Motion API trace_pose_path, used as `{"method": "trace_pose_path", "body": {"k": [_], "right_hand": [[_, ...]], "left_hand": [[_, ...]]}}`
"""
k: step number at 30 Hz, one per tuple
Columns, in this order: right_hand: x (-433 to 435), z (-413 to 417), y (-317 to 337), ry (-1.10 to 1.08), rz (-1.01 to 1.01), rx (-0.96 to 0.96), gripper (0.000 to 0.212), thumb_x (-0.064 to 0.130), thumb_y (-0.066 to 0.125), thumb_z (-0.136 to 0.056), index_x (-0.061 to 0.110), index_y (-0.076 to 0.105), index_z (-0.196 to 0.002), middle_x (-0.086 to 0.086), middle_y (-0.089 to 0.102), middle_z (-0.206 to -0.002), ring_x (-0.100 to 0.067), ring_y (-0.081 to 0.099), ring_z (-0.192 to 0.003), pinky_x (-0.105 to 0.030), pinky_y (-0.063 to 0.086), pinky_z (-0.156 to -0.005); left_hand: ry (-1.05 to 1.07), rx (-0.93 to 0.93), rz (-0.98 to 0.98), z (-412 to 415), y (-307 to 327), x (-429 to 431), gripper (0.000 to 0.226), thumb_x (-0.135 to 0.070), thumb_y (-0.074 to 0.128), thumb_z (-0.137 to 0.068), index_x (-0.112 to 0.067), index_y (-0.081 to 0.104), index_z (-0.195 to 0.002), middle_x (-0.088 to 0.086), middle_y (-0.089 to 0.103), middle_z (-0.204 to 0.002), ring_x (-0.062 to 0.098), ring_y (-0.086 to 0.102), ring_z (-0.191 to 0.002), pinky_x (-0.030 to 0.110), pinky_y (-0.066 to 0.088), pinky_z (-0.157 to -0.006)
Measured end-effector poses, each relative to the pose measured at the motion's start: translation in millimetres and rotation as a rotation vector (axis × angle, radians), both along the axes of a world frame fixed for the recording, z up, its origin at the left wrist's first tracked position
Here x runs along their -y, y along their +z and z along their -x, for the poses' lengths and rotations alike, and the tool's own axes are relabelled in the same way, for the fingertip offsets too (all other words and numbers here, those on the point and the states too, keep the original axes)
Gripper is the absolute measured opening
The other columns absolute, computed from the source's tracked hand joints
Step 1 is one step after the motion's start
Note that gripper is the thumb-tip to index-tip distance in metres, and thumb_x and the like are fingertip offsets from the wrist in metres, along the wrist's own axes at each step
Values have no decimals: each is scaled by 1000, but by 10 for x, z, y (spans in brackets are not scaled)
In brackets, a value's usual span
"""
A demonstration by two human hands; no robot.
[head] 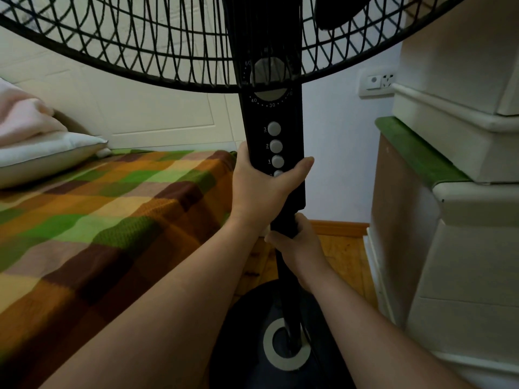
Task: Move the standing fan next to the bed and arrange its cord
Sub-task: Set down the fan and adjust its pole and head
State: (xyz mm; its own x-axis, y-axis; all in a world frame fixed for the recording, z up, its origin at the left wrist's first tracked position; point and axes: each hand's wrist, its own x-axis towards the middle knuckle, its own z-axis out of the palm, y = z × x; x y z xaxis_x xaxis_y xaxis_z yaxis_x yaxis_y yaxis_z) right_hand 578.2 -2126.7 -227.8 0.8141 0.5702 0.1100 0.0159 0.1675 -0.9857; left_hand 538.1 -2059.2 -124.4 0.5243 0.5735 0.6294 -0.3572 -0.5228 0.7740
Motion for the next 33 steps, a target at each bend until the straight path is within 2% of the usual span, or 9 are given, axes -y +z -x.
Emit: {"method": "trace_pose_path", "body": {"k": [3,7,11,18,21,23,26,27,33], "right_hand": [[4,12,34,14,19,26,28,16,71,-79,33,61,-98,20,68,-77,2,65,-71,-15,47,-54],[1,7,63,3,65,46,27,15,69,-79,25,63,-102,4,69,-86,-14,65,-81,-26,48,-63],[0,11,67,11,74,58,23,12,68,-80,26,64,-98,4,67,-83,-14,64,-78,-26,46,-63],[-1,-2,52,16,91,49,21,14,69,-80,32,63,-88,8,64,-76,-6,60,-68,-23,46,-60],[6,-15,34,27,94,48,20,14,69,-80,31,63,-87,7,62,-76,-9,58,-68,-25,45,-61],[20,-27,24,56,97,63,18,13,68,-79,28,59,-83,7,55,-73,-14,52,-68,-28,42,-62],[39,-41,25,109,75,104,31,11,65,-78,34,49,-66,15,45,-61,-10,43,-60,-29,36,-59],[36,-49,24,115,73,113,35,11,65,-78,36,47,-62,17,44,-58,-8,41,-56,-29,35,-58],[22,-65,-1,122,53,127,35,10,65,-78,33,44,-63,18,42,-56,-6,40,-53,-28,35,-56]], "left_hand": [[-5,-21,13,18,-13,18,67,-31,89,-70,-18,53,-125,-2,66,-113,4,67,-100,17,58,-74],[-47,-46,48,39,-7,23,68,-30,90,-70,-19,52,-126,-1,66,-114,6,68,-101,20,59,-75],[-96,-89,91,87,15,31,69,-24,90,-73,-19,50,-129,-1,66,-116,6,68,-102,19,59,-75],[-303,-270,95,296,195,-128,68,-19,85,-79,-17,47,-136,7,67,-125,20,70,-110,43,61,-89],[-245,-227,123,326,420,-163,79,-27,88,-75,-21,43,-140,3,66,-124,16,73,-101,34,63,-80],[-191,-178,100,313,601,-169,73,-32,90,-72,-23,50,-133,-5,70,-114,8,74,-92,24,61,-71],[-159,-165,-11,231,799,-123,36,-34,89,-73,-24,67,-100,-17,76,-85,-1,73,-78,13,54,-62],[-153,-172,-31,198,836,-91,30,-36,88,-73,-25,70,-94,-18,75,-79,-2,72,-75,10,53,-60],[-80,-113,15,37,797,-30,24,-41,88,-72,-30,71,-85,-15,74,-75,-1,70,-73,12,53,-59]]}}
